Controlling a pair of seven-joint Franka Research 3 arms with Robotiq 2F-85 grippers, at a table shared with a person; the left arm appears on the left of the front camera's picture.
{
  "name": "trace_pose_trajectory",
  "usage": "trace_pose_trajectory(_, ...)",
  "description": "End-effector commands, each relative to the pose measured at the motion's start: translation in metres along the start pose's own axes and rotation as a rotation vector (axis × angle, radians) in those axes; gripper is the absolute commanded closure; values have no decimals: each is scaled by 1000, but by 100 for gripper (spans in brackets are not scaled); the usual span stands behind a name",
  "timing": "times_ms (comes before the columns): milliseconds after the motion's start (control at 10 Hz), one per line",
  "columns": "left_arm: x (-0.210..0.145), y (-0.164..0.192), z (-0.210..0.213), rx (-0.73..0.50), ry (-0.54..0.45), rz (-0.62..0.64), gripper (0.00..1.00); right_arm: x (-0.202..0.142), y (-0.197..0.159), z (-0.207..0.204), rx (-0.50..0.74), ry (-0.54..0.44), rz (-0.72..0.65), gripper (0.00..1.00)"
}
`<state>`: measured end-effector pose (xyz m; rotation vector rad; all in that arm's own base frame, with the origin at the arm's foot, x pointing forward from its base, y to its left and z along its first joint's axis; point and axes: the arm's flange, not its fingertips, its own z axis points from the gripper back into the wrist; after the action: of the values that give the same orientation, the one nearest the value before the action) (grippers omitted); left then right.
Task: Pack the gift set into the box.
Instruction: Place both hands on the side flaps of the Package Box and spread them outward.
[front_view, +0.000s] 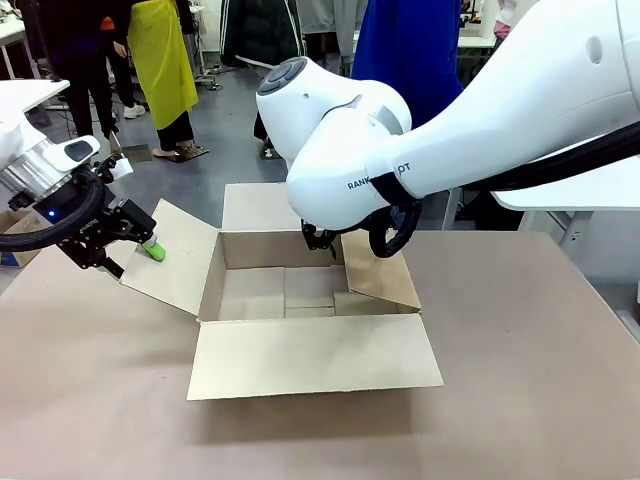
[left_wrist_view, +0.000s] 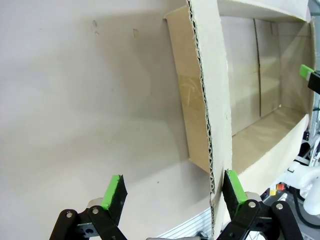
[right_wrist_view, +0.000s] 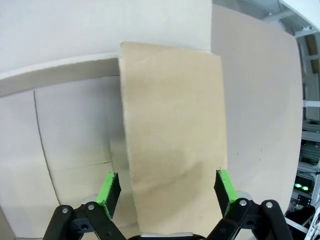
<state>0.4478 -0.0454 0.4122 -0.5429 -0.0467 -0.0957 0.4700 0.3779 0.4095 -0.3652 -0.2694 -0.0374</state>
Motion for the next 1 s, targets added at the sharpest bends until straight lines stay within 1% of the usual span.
trace_pose_trajectory(0, -3, 0, 1, 16, -6, 5, 0, 2, -8, 9, -60, -27, -56, 0)
trace_pose_trajectory(200, -3, 0, 1, 16, -6, 5, 0, -1, -27, 17, -69, -33, -83, 0)
trace_pose_trajectory(500, -3, 0, 1, 16, -6, 5, 0, -4, -58, 30, 0, -47, -117, 0)
trace_pose_trajectory(700, -3, 0, 1, 16, -6, 5, 0, -4, -86, 31, 24, -22, -131, 0)
trace_pose_trajectory(800, -3, 0, 1, 16, -6, 5, 0, -3, -101, 28, 51, -11, -110, 0)
trace_pose_trajectory(900, -3, 0, 1, 16, -6, 5, 0, -2, -120, 24, 120, 2, -99, 0)
